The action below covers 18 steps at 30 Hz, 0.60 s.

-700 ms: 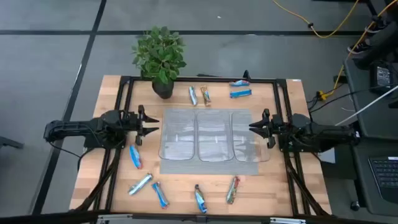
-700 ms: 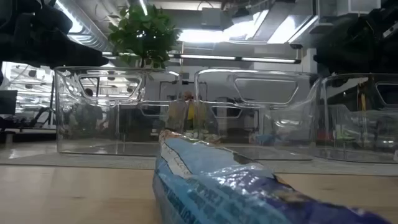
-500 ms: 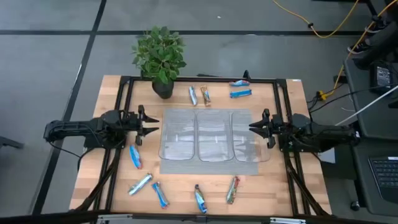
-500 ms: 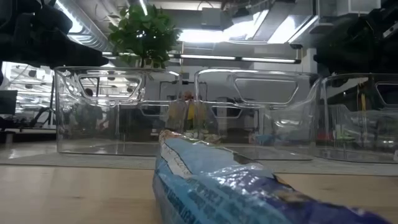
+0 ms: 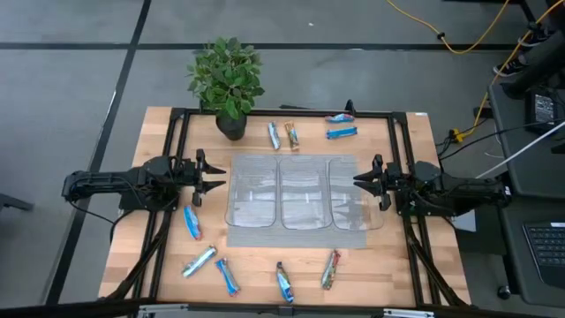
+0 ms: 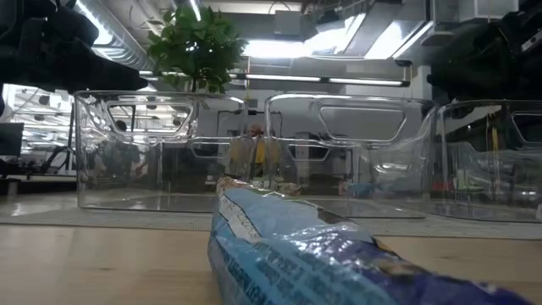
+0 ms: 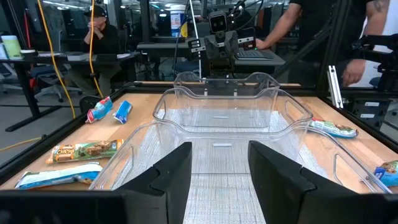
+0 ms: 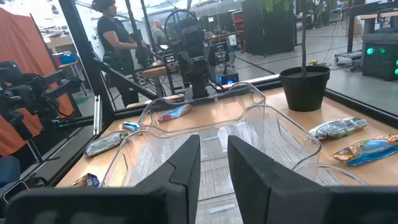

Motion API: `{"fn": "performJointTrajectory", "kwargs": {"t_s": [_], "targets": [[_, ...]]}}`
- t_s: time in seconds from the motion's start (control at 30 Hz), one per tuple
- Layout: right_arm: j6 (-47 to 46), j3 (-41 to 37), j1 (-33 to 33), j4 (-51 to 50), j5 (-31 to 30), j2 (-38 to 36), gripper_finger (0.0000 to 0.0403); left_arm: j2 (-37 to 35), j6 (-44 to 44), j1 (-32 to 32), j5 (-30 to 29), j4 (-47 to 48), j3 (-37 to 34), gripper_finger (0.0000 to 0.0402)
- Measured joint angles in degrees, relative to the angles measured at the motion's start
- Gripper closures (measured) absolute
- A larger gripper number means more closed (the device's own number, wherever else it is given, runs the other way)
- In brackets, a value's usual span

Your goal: Pick and place Granola Bars by type

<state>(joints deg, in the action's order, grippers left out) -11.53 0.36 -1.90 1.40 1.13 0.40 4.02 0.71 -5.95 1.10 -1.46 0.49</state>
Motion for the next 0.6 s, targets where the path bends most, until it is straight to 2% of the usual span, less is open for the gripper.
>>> {"fn": "performJointTrajectory", "kwargs": {"t_s": [0.6], "targets": [[0.0,0.0,0.0,0.0,0.01,0.0,0.0318,0.01,0.0,0.01,0.0,0.01,0.02,0.025]]}}
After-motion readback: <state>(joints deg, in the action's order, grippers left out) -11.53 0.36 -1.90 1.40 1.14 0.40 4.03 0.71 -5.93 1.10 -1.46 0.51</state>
